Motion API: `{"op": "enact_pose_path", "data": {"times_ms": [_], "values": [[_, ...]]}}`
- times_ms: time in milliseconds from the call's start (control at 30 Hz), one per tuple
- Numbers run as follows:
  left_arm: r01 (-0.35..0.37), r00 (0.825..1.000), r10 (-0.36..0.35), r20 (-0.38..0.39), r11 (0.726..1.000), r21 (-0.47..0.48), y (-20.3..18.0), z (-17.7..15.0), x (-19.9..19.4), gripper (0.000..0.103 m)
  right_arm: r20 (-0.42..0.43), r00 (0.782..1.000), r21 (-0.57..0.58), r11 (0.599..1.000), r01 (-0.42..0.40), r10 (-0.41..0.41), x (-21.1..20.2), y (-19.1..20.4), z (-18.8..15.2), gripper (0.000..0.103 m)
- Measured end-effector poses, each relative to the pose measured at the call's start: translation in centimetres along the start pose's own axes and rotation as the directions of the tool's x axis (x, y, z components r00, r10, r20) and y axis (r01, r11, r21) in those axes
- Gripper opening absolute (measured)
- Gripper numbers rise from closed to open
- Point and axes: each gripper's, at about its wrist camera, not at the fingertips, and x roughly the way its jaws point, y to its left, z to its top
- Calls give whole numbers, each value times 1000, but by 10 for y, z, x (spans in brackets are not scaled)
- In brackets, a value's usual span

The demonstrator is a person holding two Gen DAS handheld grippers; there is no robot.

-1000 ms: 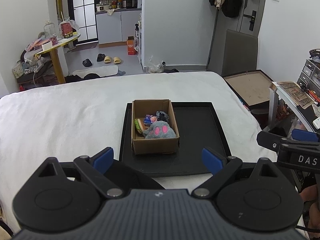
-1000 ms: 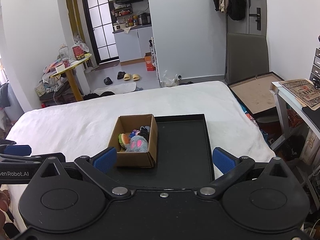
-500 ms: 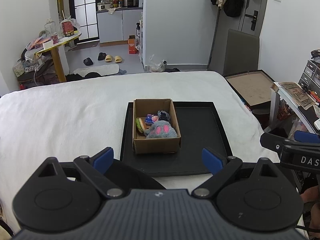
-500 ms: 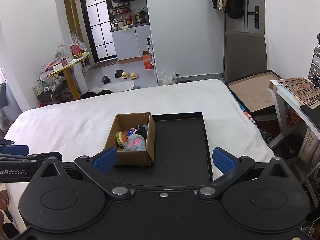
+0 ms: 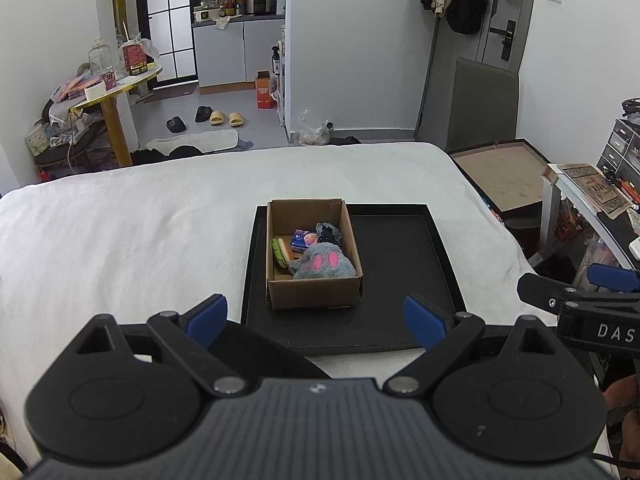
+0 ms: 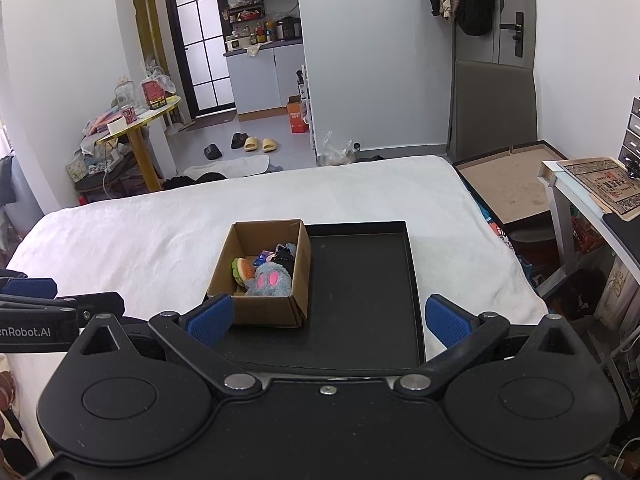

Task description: Organize soft objects

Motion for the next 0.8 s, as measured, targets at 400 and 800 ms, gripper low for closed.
{"op": "enact_pose_path", "data": {"times_ms": [400, 800], "values": [[-2, 1000, 2, -7, 1000, 3, 3, 0, 4, 95, -4, 1000, -7, 1000, -1, 1, 0, 1, 0, 103], [-12, 1000, 12, -7, 1000, 14, 5, 2, 9, 95, -15, 1000, -17, 1000, -6, 5, 3, 4, 1, 103]]}}
